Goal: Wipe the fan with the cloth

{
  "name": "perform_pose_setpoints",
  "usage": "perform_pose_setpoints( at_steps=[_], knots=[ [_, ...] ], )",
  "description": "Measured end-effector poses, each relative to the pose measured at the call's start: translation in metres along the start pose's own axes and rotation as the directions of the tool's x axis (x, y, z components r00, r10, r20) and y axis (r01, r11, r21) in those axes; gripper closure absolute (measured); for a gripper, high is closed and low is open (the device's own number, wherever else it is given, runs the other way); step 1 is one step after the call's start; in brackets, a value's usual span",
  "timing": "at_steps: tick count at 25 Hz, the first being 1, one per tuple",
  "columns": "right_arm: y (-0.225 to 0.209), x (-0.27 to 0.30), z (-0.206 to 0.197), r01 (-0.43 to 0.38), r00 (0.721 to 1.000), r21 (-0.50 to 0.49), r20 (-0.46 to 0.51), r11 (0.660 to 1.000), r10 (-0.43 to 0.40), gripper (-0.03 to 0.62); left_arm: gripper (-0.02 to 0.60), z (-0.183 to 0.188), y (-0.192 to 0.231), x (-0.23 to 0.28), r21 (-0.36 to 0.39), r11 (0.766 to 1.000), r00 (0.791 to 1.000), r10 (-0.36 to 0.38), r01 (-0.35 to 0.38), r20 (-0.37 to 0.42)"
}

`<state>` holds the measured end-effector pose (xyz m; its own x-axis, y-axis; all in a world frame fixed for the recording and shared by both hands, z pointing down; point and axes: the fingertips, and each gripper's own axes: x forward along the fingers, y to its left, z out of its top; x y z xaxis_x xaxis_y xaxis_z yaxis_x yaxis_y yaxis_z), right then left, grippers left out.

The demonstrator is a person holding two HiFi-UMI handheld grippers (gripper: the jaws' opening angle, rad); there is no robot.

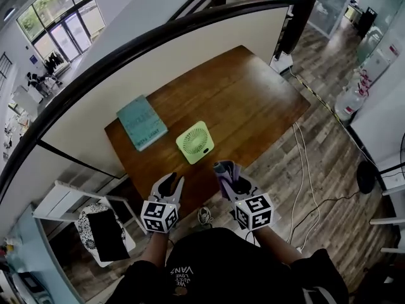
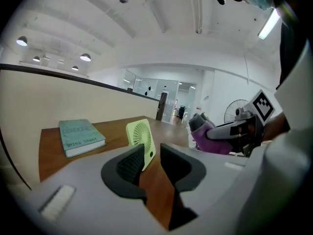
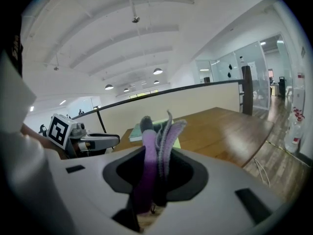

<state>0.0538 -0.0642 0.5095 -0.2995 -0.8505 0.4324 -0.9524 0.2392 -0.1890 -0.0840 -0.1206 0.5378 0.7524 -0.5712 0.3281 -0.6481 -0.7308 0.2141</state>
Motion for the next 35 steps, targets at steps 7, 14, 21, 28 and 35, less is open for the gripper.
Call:
perform_pose_setpoints(
  at_steps=[7,14,21,28,35],
  knots=[
    [-0.01,0.043,0.01,-0.011,0.999,-0.019,-0.031,1.0,0.011,0.477,0.494,-0.003,0.026,0.036,-0.017,0.999,0.999,-0.028,0.027,-0.044],
    [-0.016,0.076,0.014,-0.063,0.996,-0.048,-0.074,0.997,0.059,0.477,0.494,-0.013,0.033,0.064,-0.047,0.998,0.995,-0.039,0.035,-0.094],
    [-0.012,0.103,0.015,-0.188,0.975,-0.111,-0.139,0.976,0.172,0.477,0.494,-0.024,0.039,0.078,-0.072,0.997,0.994,0.026,-0.034,-0.109],
    [-0.014,0.126,0.016,-0.293,0.944,-0.156,-0.203,0.943,0.26,0.477,0.494,-0.034,0.046,0.094,-0.096,0.991,0.99,0.079,-0.091,-0.121],
    [0.006,0.14,0.021,-0.393,0.909,-0.221,-0.237,0.893,0.342,0.477,0.494,-0.026,0.047,0.107,-0.133,0.985,0.991,0.101,-0.113,-0.09]
  ],
)
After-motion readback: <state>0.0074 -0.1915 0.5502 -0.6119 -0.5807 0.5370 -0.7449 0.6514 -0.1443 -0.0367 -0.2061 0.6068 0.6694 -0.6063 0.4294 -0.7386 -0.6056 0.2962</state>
